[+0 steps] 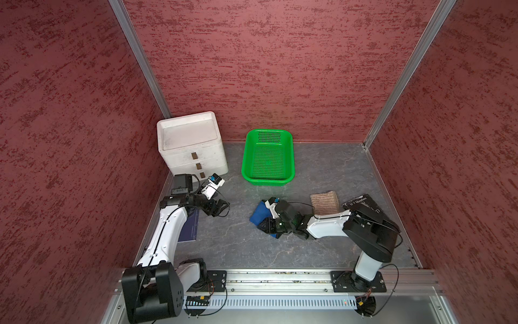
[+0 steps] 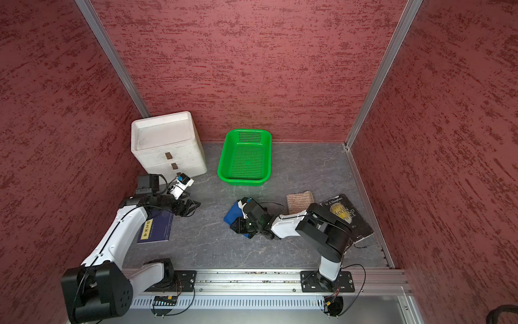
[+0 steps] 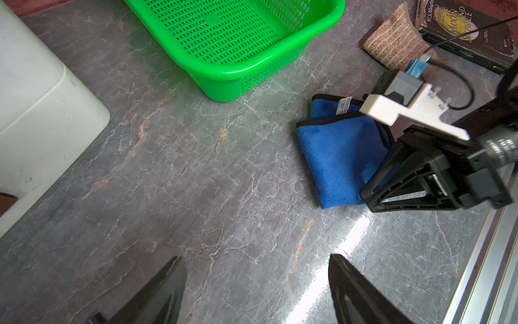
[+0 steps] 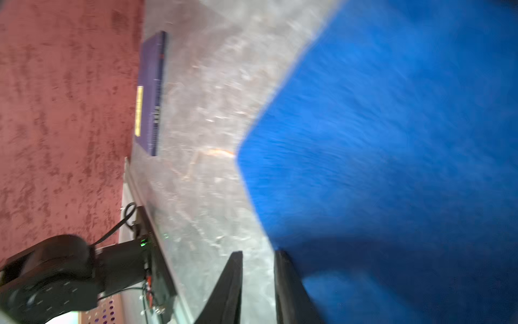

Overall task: Fold the square dishcloth
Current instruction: Smooth out the cleaning item at the center of the board.

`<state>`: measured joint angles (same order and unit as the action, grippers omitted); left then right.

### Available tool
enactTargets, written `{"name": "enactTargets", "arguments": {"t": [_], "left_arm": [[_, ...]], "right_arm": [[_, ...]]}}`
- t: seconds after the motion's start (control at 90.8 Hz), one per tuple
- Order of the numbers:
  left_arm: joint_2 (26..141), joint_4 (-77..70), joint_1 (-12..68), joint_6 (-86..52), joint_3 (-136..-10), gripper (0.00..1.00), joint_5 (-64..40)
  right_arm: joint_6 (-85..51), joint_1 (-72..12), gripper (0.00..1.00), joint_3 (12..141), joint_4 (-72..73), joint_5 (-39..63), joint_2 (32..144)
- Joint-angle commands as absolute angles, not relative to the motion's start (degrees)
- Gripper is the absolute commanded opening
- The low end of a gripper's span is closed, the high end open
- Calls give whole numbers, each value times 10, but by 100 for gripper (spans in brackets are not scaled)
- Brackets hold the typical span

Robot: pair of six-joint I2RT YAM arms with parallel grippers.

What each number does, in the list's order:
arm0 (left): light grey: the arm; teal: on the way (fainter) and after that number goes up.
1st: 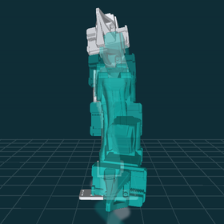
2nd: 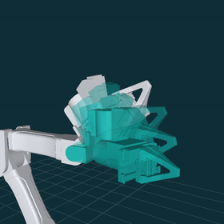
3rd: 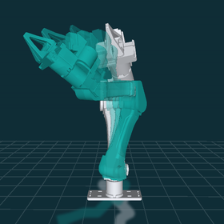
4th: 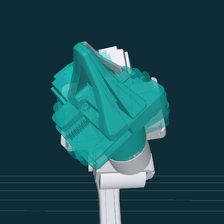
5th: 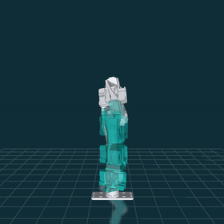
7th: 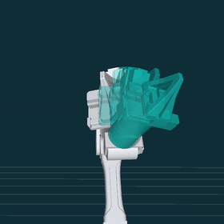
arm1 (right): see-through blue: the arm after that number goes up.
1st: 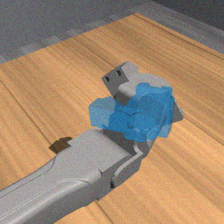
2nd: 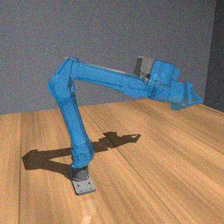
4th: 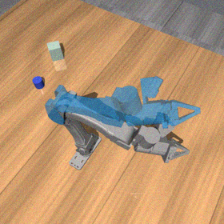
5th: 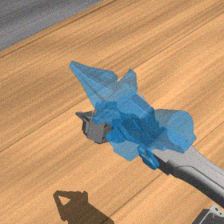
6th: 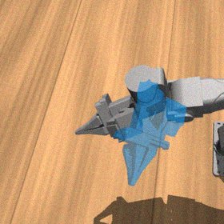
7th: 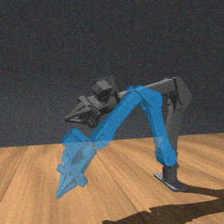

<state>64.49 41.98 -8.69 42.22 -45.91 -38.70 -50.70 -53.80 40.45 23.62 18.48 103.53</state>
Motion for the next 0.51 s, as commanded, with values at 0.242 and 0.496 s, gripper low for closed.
{"name": "enactTargets", "arguments": {"t": [0.242, 0.496], "left_arm": [[626, 418, -95, 438, -430, 83, -401], [627, 427, -107, 435, -432, 83, -402]], "right_arm": [[-502, -554, 29, 394, 267, 176, 1015], [-454, -552, 29, 512, 181, 173, 1057]]}}
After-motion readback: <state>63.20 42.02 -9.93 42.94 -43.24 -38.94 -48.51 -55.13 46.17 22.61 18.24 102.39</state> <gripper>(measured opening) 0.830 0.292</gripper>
